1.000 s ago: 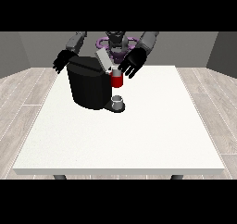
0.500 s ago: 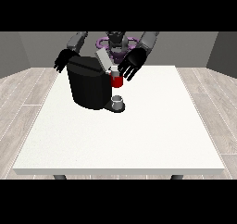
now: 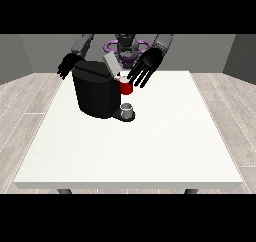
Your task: Insert the coffee pod into the coffee machine and close the lid
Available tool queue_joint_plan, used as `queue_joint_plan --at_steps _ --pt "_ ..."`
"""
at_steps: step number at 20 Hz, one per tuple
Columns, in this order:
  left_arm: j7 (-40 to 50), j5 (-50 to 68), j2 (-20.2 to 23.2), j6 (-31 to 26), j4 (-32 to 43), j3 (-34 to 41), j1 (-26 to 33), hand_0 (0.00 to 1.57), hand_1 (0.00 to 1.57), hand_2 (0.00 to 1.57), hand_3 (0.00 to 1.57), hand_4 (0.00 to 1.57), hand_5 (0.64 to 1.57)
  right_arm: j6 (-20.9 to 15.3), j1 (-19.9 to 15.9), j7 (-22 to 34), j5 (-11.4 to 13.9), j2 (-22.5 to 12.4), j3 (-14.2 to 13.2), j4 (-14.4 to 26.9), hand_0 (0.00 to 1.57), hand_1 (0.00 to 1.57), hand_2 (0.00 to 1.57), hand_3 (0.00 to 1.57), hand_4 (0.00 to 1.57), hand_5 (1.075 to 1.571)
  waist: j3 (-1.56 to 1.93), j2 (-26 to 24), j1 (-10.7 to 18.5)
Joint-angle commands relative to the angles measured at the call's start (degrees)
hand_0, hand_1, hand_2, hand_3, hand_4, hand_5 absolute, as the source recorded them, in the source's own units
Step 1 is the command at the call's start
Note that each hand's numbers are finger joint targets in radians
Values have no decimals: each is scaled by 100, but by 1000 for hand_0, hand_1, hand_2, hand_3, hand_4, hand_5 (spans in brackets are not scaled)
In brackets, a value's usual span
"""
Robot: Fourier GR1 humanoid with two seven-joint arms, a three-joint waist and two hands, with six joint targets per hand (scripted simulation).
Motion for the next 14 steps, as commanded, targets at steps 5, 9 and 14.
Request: queue_joint_plan --at_steps 5,9,14 --pt "70 -20 -25 -106 59 81 190 0 0 0 0 0 1571 58 280 88 -51 95 121 -174 0 0 0 0 427 1571 -5 -365 -25" --pt "217 -11 -181 -185 -103 55 344 0 0 0 0 0 1571 146 629 -129 -122 106 66 1 0 0 0 0 433 1571 -4 -736 152" --pt "140 824 -474 -196 -71 785 711 0 0 0 0 0 1571 128 904 -33 -186 139 45 -126 0 0 0 0 370 1571 -9 -1224 397"
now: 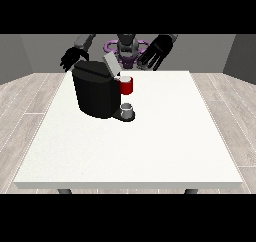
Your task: Insert the coffee pod into the coffee machine and close the lid
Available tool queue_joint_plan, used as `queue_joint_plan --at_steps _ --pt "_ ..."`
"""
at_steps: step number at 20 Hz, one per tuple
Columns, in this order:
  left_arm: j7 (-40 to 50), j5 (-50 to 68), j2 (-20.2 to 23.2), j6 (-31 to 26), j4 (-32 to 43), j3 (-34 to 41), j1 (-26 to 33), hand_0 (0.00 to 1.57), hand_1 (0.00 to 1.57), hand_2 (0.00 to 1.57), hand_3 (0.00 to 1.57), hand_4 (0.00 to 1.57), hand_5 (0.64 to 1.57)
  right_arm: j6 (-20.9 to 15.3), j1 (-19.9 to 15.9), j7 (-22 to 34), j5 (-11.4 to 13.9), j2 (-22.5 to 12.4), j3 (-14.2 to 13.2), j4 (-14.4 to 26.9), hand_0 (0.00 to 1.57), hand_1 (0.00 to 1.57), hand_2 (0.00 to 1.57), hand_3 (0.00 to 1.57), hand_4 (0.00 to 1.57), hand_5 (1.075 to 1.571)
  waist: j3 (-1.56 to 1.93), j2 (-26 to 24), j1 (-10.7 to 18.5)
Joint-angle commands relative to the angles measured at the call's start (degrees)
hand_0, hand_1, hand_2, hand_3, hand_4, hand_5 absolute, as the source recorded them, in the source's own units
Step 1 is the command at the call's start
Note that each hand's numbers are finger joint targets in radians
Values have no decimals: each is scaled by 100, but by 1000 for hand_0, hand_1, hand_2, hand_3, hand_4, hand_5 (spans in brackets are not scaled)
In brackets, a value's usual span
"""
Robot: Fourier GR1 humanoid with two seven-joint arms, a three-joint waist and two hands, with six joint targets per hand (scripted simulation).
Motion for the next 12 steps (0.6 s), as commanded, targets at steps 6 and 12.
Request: queue_joint_plan --at_steps 6,12 --pt "-379 1587 -1120 239 -73 1234 1005 0 0 0 0 237 1571 241 505 -133 112 -372 -28 -66 0 0 0 0 357 1571 -6 -920 662" --pt "-562 1958 -1547 -109 -137 1280 1952 0 0 0 0 0 1571 517 463 549 -56 -493 108 -465 0 0 0 0 257 1571 -4 -1927 1242"
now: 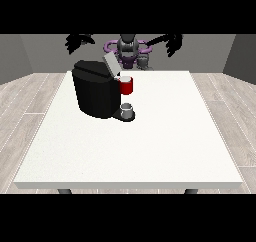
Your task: Insert the coffee pod into the coffee machine and close the lid
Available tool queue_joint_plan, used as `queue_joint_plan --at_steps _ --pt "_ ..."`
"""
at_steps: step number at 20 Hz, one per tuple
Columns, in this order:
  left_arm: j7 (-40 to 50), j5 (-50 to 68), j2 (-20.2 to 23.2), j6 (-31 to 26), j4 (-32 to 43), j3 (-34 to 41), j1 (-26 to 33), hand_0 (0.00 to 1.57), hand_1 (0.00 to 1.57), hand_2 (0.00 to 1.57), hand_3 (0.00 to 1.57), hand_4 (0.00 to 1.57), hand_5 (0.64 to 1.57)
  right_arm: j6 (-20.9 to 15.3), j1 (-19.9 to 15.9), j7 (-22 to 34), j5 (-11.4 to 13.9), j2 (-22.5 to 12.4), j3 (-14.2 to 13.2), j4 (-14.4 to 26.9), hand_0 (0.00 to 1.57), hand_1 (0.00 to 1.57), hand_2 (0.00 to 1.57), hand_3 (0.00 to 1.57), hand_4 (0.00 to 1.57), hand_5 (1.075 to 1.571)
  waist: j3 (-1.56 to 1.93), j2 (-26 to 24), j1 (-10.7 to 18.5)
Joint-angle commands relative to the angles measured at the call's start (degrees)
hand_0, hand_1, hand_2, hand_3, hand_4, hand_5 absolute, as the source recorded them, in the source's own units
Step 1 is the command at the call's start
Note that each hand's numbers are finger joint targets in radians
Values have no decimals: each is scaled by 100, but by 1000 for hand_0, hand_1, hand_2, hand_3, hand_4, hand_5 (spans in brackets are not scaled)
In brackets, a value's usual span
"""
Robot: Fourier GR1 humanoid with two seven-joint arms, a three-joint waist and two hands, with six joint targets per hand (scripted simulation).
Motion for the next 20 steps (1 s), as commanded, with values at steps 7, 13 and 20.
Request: queue_joint_plan --at_steps 7,13,20 --pt "-13 762 -492 -299 -416 234 968 0 0 0 0 0 1571 440 -180 184 4 -221 216 -327 0 0 0 0 0 1571 6 -374 690" --pt "78 1082 -956 -368 -984 79 1400 0 0 0 0 57 1571 577 -601 487 175 -500 228 -169 0 0 0 0 137 1571 6 -425 1169" --pt "429 1537 -937 -538 -2018 -158 2070 0 0 0 0 88 1571 752 -810 320 252 -422 276 31 0 0 0 0 123 1571 6 -63 1153"
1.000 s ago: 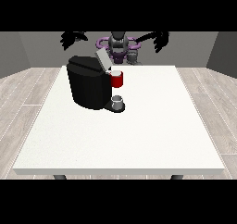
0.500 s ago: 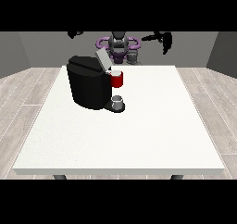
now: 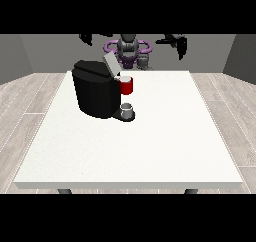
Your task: Insert the coffee pod into the coffee machine and close the lid
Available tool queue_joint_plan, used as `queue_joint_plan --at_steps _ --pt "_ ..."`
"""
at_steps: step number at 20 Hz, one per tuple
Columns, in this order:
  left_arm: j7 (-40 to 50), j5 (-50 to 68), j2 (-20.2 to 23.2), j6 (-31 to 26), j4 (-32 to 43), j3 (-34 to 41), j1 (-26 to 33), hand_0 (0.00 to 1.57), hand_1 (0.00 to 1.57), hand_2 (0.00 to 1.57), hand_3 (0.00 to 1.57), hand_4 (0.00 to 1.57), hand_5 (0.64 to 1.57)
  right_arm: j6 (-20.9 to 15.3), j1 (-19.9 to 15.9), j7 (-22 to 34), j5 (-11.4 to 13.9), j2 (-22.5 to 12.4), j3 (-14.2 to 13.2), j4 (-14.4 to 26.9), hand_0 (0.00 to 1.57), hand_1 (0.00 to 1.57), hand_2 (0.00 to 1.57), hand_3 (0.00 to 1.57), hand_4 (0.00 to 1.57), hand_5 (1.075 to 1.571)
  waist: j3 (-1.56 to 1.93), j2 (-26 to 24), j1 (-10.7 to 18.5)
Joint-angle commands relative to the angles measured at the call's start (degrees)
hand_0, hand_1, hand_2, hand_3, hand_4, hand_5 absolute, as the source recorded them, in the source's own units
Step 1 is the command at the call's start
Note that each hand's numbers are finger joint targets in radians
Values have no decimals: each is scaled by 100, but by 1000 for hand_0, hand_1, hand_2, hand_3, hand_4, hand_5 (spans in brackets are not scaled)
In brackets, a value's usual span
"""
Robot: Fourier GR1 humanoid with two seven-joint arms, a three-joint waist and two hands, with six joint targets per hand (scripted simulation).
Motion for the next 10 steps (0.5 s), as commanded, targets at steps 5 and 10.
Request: queue_joint_plan --at_steps 5,10 --pt "118 427 176 -161 -1131 -211 623 0 0 0 0 0 1571 101 -462 -394 -48 88 -203 549 0 0 0 0 0 1571 1 616 123" --pt "755 696 -97 135 -1740 -389 809 0 0 0 0 0 1571 230 -837 5 -304 -18 -479 930 0 0 0 0 0 1571 1 692 34"
